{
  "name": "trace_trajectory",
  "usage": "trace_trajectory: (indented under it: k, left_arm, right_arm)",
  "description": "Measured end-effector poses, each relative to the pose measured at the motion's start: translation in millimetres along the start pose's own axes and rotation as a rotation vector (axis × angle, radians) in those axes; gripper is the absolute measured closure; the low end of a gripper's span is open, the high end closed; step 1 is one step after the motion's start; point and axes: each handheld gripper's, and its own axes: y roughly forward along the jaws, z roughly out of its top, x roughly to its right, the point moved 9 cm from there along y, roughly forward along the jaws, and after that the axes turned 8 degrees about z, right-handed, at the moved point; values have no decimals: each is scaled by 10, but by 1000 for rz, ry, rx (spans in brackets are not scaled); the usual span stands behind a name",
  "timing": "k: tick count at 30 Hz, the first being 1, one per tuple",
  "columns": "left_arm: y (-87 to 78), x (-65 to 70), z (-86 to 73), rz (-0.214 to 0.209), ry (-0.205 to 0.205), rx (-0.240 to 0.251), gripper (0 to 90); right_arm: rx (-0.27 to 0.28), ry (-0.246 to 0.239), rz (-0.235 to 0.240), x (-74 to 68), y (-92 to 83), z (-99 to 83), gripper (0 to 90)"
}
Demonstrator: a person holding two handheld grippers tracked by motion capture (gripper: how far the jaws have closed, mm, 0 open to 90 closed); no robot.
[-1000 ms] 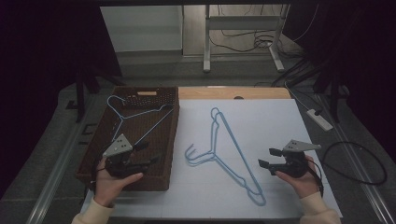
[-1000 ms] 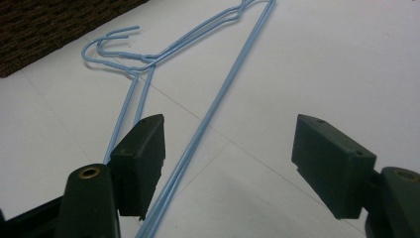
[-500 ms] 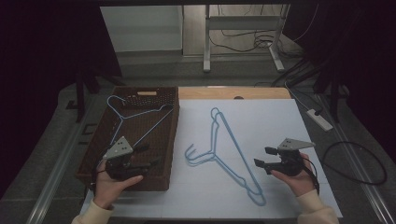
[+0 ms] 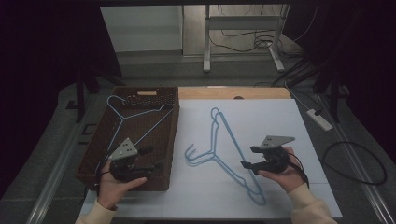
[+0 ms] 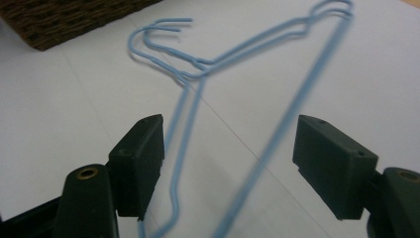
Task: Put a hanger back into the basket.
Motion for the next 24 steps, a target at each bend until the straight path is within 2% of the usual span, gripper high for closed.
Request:
trace_trajectory:
  k: [8,16,24]
  left_arm:
    - [-21,-25,-7,0,-1,5,332]
    - [-11,-3,-14,-10,0,3,332]
    - [-12,18,2,-10,10,5,331]
  right_arm:
    - [-102,-71,90,-135,383,206,283]
    - [-166,-100,161,-178,725,319,294]
    - [-246,-177,201,-283,1051,422,342]
